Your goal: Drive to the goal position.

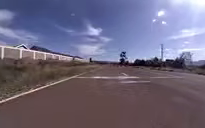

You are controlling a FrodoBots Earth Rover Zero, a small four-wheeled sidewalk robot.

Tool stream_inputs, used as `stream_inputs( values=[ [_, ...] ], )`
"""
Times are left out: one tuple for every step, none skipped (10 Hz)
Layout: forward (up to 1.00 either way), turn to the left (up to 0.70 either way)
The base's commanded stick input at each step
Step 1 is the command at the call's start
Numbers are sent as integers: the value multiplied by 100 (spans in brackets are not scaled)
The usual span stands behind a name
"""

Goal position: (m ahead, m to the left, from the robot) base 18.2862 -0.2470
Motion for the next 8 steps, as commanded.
stream_inputs(
  values=[
    [100, 0],
    [100, 0],
    [100, 0],
    [100, 0],
    [100, 0],
    [100, 0],
    [100, 0],
    [100, 0]
  ],
)
